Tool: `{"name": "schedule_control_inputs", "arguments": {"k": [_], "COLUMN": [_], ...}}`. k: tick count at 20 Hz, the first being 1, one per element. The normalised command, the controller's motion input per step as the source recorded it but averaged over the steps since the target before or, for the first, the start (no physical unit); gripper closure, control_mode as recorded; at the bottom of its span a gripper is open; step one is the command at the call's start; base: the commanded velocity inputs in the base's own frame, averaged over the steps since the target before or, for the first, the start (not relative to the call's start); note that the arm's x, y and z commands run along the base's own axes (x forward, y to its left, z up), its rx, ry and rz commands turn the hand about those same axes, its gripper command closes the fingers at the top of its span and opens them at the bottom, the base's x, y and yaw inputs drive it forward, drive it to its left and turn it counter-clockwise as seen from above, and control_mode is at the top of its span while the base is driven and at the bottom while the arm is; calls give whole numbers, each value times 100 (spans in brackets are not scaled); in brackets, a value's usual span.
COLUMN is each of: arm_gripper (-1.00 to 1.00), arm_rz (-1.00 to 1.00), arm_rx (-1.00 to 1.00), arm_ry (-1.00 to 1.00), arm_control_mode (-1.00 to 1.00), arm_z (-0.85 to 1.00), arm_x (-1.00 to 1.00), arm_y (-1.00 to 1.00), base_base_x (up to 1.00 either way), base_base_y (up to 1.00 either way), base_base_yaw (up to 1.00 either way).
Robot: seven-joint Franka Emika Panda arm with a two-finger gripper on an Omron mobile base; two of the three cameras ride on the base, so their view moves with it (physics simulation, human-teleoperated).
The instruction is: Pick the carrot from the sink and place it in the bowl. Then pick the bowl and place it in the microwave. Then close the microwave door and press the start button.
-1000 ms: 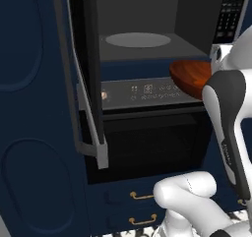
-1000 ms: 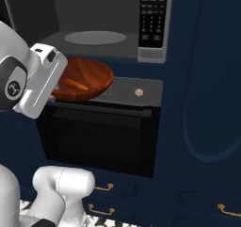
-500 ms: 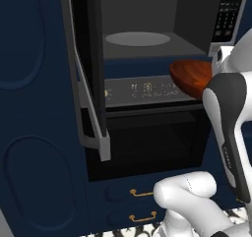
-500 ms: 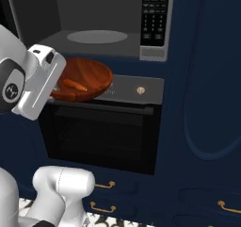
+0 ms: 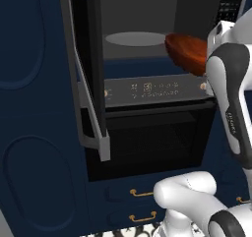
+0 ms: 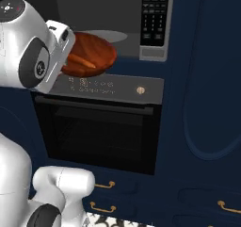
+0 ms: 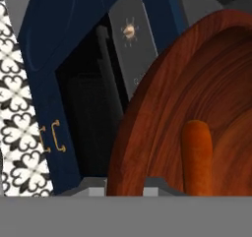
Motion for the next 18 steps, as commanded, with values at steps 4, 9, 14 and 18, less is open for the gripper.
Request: {"name": "schedule_control_inputs", "arguments": {"k": [4,9,14,18], "arm_gripper": [100,100,100,100], "arm_rz": [28,9,0,0], "arm_rx": [4,-11,-11,-4], "arm_ry": [-13,-8,7,3], "arm_control_mode": [-100,-100,-100,-100], "arm_z": [42,7,0,0], "arm_x": [100,100,100,100], "arm_y": [3,32,42,9], "base_base_x": [0,0,0,0], "base_base_y": [0,0,0,0], "base_base_yaw": [0,0,0,0]}}
